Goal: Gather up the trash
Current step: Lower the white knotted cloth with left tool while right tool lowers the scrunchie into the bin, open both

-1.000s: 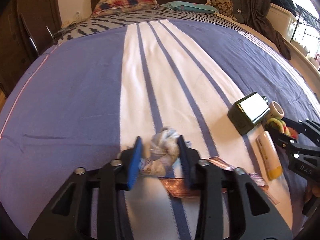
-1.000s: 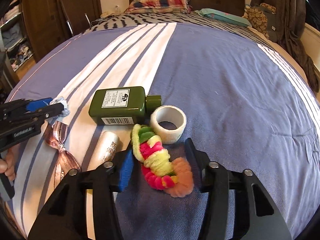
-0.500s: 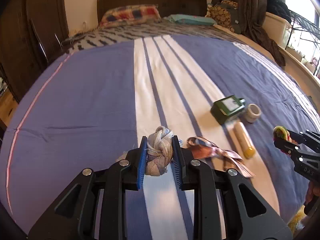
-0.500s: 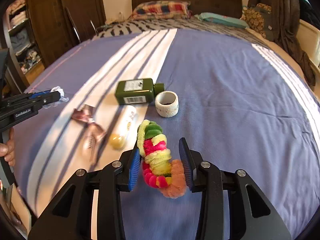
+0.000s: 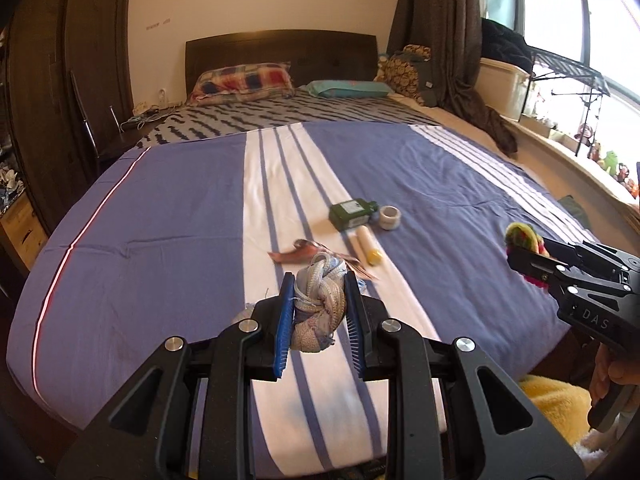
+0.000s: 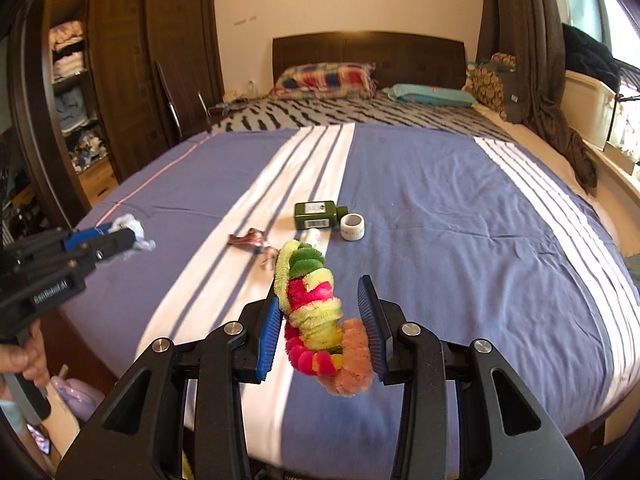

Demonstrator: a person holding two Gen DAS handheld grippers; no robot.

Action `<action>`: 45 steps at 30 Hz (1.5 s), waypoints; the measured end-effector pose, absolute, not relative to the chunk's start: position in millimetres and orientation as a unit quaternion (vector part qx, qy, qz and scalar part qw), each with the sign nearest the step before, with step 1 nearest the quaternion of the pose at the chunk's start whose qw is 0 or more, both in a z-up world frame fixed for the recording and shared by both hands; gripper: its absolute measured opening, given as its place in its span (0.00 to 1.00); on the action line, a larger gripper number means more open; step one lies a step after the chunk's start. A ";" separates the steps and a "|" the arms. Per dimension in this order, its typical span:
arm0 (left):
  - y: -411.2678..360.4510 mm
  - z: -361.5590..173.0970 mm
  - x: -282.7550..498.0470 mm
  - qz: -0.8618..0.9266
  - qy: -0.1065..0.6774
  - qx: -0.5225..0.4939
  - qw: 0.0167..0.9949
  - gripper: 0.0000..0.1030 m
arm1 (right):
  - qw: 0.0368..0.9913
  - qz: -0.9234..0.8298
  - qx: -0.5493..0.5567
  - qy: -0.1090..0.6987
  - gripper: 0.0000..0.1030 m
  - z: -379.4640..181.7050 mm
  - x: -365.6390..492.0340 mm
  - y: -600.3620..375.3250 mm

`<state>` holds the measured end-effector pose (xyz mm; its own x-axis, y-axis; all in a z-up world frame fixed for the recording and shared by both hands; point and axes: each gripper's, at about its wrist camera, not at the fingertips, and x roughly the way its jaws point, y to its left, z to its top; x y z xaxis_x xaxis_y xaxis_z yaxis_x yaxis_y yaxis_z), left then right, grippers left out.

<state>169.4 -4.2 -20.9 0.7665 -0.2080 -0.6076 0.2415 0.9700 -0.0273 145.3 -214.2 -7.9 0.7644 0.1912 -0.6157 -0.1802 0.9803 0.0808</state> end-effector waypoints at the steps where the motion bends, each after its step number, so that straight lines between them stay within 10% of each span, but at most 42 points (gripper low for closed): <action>1: -4.3 -22.0 158.0 -0.123 0.319 0.025 0.940 0.22 | 0.940 0.101 0.011 0.325 0.37 -6.6 135.1 -214.8; 17: -22.5 -126.0 37.3 -0.164 0.390 0.015 0.906 0.22 | 0.920 0.104 0.045 0.375 0.37 -86.0 18.4 -209.3; 45: -41.0 -315.7 51.0 -0.189 0.603 0.017 0.775 0.24 | 0.798 0.109 0.062 0.590 0.40 -275.3 37.1 -180.6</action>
